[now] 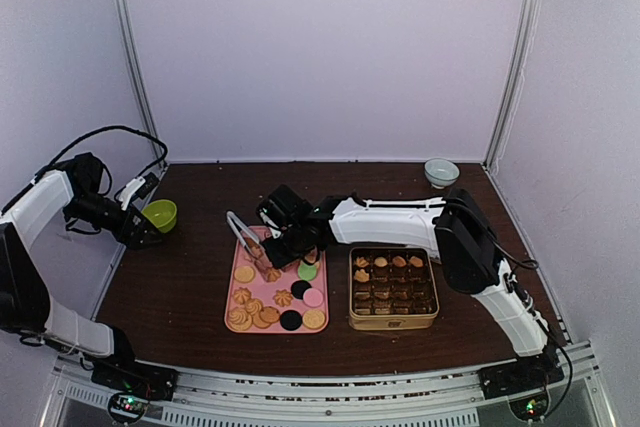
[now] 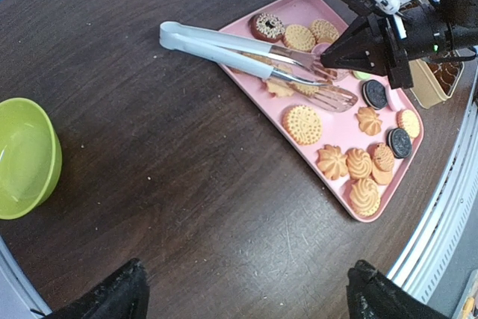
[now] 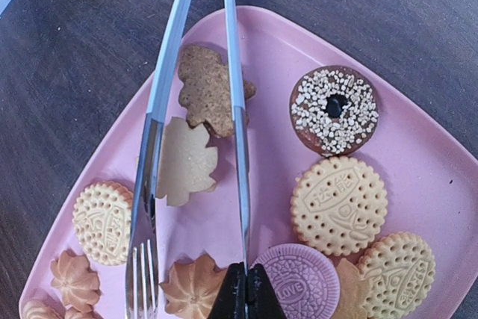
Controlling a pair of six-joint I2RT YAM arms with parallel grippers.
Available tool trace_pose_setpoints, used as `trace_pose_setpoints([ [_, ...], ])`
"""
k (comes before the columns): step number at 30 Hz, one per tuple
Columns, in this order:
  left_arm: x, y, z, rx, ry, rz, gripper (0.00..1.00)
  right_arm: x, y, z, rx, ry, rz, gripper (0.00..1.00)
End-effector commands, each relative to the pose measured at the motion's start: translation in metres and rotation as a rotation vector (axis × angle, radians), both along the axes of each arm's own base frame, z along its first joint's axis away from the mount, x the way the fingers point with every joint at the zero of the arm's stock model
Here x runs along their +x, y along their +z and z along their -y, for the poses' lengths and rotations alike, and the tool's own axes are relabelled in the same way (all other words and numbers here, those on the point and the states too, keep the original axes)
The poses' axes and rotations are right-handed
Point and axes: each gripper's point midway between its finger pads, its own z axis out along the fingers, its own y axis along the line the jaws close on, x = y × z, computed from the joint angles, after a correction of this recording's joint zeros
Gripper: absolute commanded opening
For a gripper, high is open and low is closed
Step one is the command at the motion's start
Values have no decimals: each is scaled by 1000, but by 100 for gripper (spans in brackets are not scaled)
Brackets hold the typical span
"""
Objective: Pack the cookies
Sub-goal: Pick up the clamp from the plate.
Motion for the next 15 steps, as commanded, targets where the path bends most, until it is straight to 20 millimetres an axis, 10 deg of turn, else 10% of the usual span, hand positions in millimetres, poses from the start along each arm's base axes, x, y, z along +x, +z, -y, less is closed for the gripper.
trace_pose_setpoints([
  [1,3,11,1,-16,3,44,95,6,32,-5,61,-28,78,0],
  [7,3,18,5,-46,5,45,96,8,75,-13,248,-69,124,0],
  [15,20,64,25,-157,-20,116,96,-3,185,-13,706,-92,214,0],
])
